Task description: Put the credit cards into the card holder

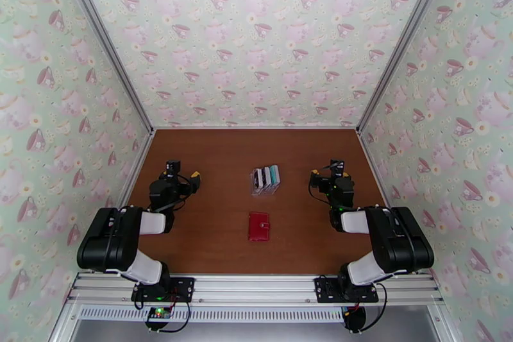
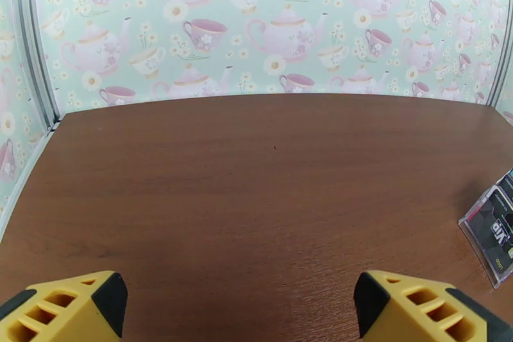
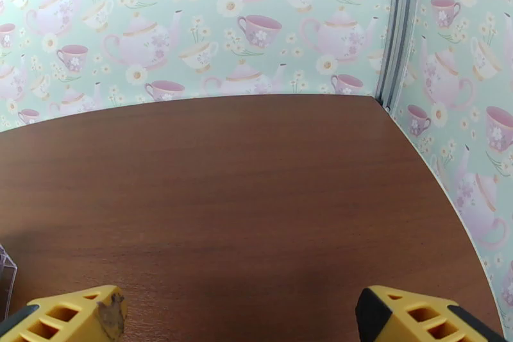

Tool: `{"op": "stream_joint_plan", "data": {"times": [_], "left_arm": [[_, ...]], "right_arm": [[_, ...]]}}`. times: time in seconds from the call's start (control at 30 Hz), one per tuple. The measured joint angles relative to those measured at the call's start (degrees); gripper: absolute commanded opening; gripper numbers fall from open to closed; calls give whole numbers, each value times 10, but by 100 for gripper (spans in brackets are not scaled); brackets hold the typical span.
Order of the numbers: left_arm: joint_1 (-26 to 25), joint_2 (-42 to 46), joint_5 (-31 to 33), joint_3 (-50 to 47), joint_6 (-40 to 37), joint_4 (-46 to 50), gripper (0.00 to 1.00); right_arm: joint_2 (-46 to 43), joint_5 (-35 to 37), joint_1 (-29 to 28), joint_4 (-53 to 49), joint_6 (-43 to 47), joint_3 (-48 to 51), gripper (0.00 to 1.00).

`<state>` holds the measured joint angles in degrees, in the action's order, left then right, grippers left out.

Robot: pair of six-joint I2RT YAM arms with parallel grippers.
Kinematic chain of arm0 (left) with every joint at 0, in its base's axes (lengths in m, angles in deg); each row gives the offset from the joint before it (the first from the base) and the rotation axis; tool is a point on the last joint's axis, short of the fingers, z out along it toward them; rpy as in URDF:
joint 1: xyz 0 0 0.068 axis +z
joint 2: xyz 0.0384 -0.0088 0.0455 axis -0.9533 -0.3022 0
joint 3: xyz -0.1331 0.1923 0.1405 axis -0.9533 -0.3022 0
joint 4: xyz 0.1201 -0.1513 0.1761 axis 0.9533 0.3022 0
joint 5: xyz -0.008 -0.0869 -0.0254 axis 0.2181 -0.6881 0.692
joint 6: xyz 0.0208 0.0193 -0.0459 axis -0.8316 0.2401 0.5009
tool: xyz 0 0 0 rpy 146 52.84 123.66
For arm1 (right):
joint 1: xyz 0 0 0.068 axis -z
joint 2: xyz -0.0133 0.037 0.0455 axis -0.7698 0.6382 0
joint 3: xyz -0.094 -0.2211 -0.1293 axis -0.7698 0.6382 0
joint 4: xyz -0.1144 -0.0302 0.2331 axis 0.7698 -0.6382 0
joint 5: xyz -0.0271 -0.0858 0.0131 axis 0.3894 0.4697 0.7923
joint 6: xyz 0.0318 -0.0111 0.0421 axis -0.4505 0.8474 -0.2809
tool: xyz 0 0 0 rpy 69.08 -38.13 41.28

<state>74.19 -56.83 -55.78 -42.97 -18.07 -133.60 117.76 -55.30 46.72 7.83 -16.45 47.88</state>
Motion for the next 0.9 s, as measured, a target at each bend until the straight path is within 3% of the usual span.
{"op": "stream_joint_plan", "data": {"times": [0.9], "left_arm": [[7,0,0,0,2,0,100]], "right_arm": [[0,0,0,0,0,0,100]]}}
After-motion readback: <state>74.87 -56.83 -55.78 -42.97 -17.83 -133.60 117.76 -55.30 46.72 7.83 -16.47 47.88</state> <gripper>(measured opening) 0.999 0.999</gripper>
